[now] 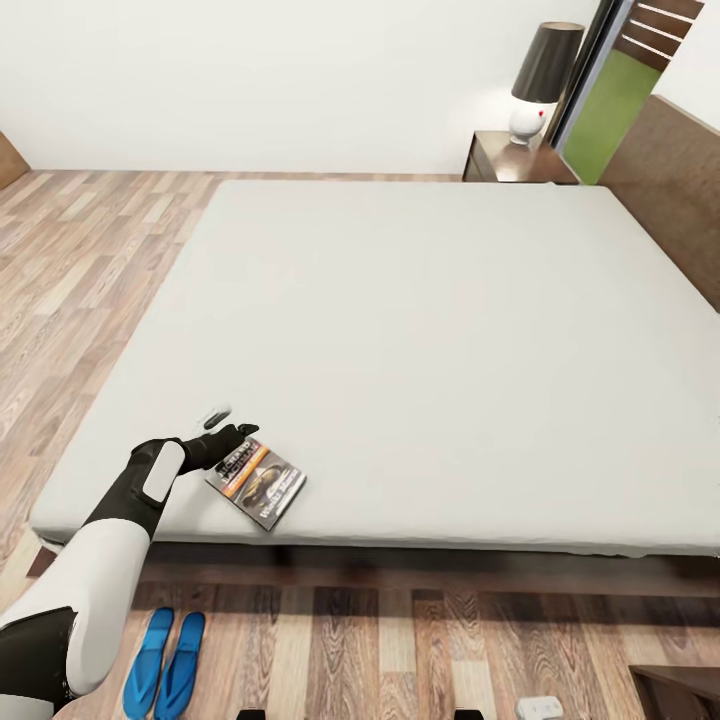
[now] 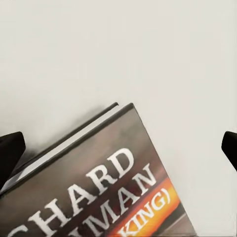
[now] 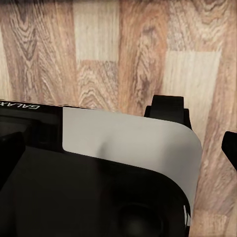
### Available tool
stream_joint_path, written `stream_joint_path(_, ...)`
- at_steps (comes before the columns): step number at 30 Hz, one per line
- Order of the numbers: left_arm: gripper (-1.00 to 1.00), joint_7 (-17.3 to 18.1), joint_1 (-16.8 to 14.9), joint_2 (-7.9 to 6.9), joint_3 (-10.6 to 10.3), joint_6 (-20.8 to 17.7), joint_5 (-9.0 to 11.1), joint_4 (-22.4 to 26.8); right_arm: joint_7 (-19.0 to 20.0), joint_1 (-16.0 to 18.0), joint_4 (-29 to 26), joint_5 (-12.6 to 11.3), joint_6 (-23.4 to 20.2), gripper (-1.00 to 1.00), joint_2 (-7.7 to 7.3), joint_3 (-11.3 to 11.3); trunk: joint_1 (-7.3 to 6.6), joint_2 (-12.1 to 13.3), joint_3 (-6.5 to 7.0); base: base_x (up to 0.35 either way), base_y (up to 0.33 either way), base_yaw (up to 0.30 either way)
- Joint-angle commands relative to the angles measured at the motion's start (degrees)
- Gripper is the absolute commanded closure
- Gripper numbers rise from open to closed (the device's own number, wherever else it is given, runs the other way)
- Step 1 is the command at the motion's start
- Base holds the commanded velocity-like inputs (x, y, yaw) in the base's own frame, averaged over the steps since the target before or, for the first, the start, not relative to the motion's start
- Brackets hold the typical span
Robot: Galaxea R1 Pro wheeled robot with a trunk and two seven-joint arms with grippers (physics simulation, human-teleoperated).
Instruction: In the bedroom, move the book from the bed onto either nightstand, and place the two sandals side by side next to the bed.
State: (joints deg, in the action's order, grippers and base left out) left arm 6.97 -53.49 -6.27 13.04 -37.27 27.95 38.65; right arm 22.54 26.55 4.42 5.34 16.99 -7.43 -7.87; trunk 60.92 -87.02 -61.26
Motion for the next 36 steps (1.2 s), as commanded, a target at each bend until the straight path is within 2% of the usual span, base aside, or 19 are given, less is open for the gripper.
stream_joint_path(1,-1.0,0.24,0.0,0.03,0.23,-0.35,-0.09,0.02,0.05,0.08,0.24,0.55,0.42,-1.0,-0.04,-0.48,-0.02,-0.02,-0.03,-0.157,0.0,0.0)
stream_joint_path(16,-1.0,0.24,-0.03,0.05,0.23,-0.34,-0.09,0.02,0.05,0.08,0.24,0.55,0.42,-1.0,-0.04,-0.48,-0.02,-0.02,-0.03,-0.023,0.0,0.0)
stream_joint_path(22,-1.0,0.18,-0.03,0.66,0.26,-0.34,-0.16,0.02,0.05,0.08,0.24,0.55,0.42,-1.0,-0.04,-0.48,-0.02,-0.02,-0.03,0.0,-0.151,0.0)
stream_joint_path(36,-1.0,0.18,-0.02,0.73,0.27,-0.34,-0.17,0.02,0.05,0.08,0.24,0.55,0.42,-1.0,-0.04,-0.48,-0.02,-0.02,-0.03,0.0,-0.02,0.0)
